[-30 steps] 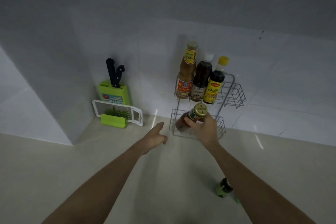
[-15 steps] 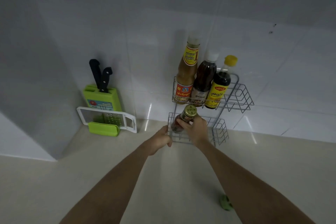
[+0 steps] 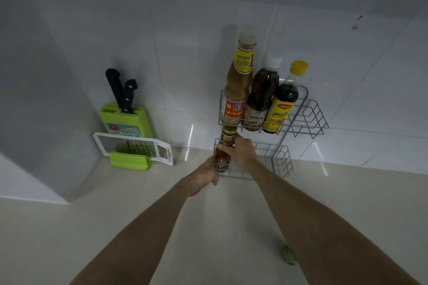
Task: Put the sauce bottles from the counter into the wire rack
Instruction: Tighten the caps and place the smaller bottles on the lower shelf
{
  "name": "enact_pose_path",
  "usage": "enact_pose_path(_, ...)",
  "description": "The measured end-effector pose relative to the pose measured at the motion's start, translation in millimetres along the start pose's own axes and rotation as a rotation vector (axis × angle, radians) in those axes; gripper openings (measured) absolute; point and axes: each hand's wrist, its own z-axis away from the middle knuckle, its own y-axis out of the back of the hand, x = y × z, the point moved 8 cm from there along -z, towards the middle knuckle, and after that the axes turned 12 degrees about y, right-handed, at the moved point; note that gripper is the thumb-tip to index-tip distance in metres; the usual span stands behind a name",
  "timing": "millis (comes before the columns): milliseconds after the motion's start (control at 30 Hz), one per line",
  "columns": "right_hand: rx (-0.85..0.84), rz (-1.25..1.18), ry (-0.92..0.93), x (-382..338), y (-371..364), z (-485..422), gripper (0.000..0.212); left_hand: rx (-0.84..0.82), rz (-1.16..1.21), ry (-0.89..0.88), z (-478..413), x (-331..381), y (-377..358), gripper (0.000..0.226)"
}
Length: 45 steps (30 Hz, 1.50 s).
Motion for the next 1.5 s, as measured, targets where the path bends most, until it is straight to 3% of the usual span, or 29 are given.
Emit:
enact_pose_path(267,-0.068,-0.024,-0.028,0.5,-10.3,6.2,0.050,0.027,-0.038,-0.014,1.9,-5.1,1.3,0.093)
enact_pose_path(400,-0.109,-0.067,-0.028,0.0,-10.1,22.9,0.056,0.158,-0.050,0.020,5.8,-13.0,8.3,0.089)
enact_pose_path(533,-0.073,-0.051,0.007,-8.1,6.4,51.9,0.053,0.262,-0.016,-0.022,26.8,-18.6,14.2,0.084)
enact_pose_path(733,0.038,-0.111,0.128,-28.9,41.3,112.7,0.055,0.292,0.033,-0.172,91.3,-42.9,4.2,0.073)
enact_pose_path(867,0.044,-0.128,0.249,-43.6,47.9,168.1,0.041,0.210,-0.042,-0.247,134.6,-92.4,-25.1,0.069)
enact_pose_path(1133,-0.145,-0.140,0.384,-56.0,25.7,267.1,0.020,-0.032,-0.342,-0.229,194.9,-178.3,-113.5,0.079)
enact_pose_path(1267,-0.262,-0.036,0.473,-72.1,15.2,313.2,0.032,0.035,-0.310,-0.207,193.7,-201.5,-141.7,0.059)
enact_pose_path(1367,-0.332,0.207,0.508,-72.2,7.5,337.1,0.047,0.101,-0.223,-0.255,195.7,-198.8,-148.5,0.043)
enact_pose_path(1500,-0.296,0.327,0.604,-80.3,7.2,343.9,0.032,0.116,-0.137,-0.328,204.1,-185.1,-141.8,0.045)
